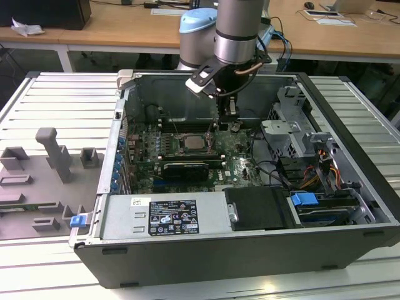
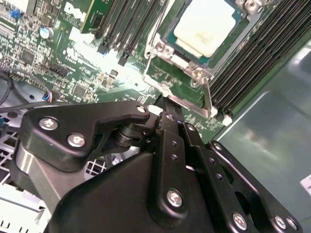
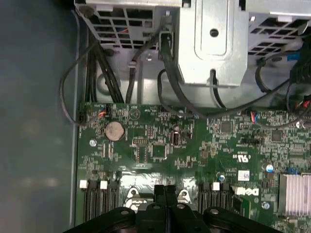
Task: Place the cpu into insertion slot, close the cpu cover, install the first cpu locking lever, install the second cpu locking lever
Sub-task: 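Close the cpu cover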
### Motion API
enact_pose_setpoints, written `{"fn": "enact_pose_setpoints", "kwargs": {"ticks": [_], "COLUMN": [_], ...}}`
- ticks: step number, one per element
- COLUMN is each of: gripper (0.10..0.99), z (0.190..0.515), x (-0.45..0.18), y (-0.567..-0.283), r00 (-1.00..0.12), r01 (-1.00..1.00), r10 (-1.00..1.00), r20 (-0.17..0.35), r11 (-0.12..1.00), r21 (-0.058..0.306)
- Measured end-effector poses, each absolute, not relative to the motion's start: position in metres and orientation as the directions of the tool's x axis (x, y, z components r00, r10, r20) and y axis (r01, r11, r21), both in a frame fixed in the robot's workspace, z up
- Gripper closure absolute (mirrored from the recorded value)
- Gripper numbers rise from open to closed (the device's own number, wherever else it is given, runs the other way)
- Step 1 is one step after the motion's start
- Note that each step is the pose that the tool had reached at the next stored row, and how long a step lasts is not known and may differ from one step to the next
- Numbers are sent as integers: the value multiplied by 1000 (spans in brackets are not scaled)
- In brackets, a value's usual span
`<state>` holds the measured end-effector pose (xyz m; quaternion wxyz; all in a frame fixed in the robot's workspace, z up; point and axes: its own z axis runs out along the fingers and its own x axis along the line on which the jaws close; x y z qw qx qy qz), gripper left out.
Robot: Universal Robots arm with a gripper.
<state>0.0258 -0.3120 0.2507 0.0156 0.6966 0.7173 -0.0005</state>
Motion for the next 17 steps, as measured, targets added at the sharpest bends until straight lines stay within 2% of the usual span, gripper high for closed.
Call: {"fn": "enact_pose_setpoints", "kwargs": {"ticks": [17], "gripper": [980], "z": [241], "x": [0], "y": [-312], "r00": [-29], "r01": [999], "r10": [999], "r20": [-23], "r11": [29], "r21": [21]}}
